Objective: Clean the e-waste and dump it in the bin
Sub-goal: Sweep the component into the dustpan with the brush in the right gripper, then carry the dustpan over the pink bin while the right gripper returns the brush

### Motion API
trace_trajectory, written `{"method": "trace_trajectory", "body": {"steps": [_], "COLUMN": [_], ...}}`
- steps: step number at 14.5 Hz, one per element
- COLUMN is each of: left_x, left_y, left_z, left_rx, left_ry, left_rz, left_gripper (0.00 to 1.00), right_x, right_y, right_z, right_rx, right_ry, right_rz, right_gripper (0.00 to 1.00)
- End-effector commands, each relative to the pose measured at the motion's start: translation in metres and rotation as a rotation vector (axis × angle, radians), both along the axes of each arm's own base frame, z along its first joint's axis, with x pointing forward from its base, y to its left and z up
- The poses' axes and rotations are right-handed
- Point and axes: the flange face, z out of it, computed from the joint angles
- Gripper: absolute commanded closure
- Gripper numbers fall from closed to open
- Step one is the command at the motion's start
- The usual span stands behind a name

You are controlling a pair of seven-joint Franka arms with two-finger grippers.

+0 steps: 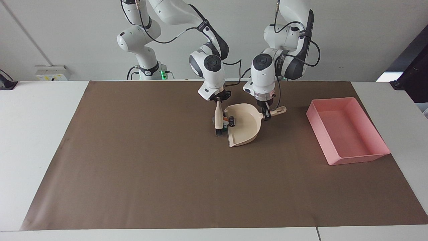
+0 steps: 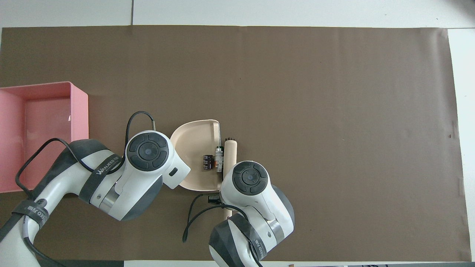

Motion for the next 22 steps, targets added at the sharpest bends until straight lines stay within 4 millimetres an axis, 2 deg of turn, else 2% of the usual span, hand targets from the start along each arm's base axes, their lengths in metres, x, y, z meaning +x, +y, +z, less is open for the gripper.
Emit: {"method": "trace_trajectory", "body": {"steps": [1, 3, 5, 7, 10, 14, 16, 18, 20, 22], "left_x": [-0.005, -0.006, 0.005, 0.01, 0.014, 0.019, 0.024, 0.029, 0.035, 0.046], "left_y": [0.006, 0.011, 0.028, 0.033, 0.039, 0.049, 0.061, 0.077, 0.101, 0.131], "left_z": [-0.01, -0.015, -0.015, -0.017, -0.021, -0.013, -0.006, 0.005, 0.023, 0.044], "left_rx": [0.014, -0.001, -0.009, -0.027, -0.053, -0.106, -0.137, -0.171, -0.228, -0.276], "left_ry": [-0.008, -0.02, -0.023, -0.037, -0.064, -0.032, -0.026, -0.026, -0.028, -0.027], "left_rz": [-0.012, -0.018, -0.007, -0.028, -0.029, -0.056, -0.047, -0.035, -0.025, -0.018], "left_gripper": [1.0, 1.0, 1.0, 1.0, 1.0, 1.0, 1.0, 1.0, 1.0, 1.0], "right_x": [0.014, 0.022, 0.028, 0.027, 0.024, 0.015, 0.015, 0.027, 0.043, 0.061], "right_y": [0.019, 0.031, 0.036, 0.039, 0.036, 0.026, 0.003, -0.037, -0.082, -0.126], "right_z": [0.006, 0.019, 0.027, 0.03, 0.036, 0.071, 0.101, 0.132, 0.148, 0.154], "right_rx": [0.093, 0.131, 0.156, 0.153, 0.115, 0.038, -0.015, -0.081, -0.13, -0.162], "right_ry": [-0.015, -0.024, -0.025, -0.018, -0.008, -0.028, -0.022, -0.037, -0.04, -0.038], "right_rz": [-0.007, -0.02, -0.036, -0.034, -0.023, 0.01, 0.015, 0.007, -0.004, -0.003], "right_gripper": [1.0, 1.0, 1.0, 1.0, 1.0, 1.0, 1.0, 1.0, 1.0, 1.0]}}
